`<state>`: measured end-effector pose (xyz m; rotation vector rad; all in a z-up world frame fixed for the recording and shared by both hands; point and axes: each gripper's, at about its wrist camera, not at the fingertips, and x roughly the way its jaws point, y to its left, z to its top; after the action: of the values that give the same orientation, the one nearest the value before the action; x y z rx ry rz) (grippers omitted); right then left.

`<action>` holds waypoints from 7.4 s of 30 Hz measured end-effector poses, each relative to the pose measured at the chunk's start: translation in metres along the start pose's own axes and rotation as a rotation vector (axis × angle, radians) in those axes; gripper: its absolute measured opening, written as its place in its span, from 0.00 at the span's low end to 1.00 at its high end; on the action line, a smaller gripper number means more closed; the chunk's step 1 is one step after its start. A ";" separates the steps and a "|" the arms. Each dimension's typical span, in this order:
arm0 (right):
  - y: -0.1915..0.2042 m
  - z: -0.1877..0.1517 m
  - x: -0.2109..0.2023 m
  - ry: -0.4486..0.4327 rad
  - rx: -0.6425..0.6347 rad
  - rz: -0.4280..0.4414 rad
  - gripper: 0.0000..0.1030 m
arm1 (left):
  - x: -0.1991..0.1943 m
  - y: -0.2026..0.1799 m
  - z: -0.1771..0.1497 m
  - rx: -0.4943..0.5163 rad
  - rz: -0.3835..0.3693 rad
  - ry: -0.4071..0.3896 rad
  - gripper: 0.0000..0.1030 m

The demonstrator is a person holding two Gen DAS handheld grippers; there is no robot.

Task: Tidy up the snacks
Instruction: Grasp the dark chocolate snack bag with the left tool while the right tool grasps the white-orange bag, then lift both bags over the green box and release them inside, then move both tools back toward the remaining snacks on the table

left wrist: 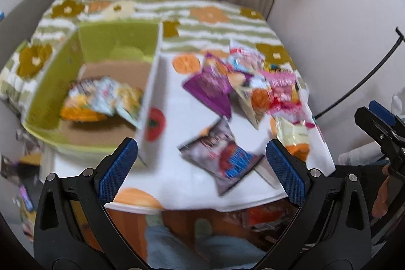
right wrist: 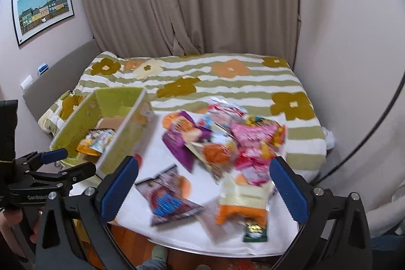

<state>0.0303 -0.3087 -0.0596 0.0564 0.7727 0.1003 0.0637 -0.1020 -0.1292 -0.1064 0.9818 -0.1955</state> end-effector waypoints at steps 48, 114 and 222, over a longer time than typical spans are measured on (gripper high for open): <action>-0.103 -0.091 0.166 0.359 0.364 0.031 1.00 | 0.196 0.000 -0.018 -0.142 -0.163 0.400 0.67; 0.166 0.118 0.174 0.058 -0.073 0.297 0.72 | 0.073 0.244 0.173 -0.209 -0.016 0.002 0.66; -0.117 -0.053 0.056 0.148 0.120 0.026 1.00 | 0.147 -0.160 -0.068 0.502 -0.178 0.269 0.90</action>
<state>0.0416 -0.4179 -0.1465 0.1750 0.9256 0.0832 0.0673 -0.2898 -0.2579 0.3011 1.1633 -0.6257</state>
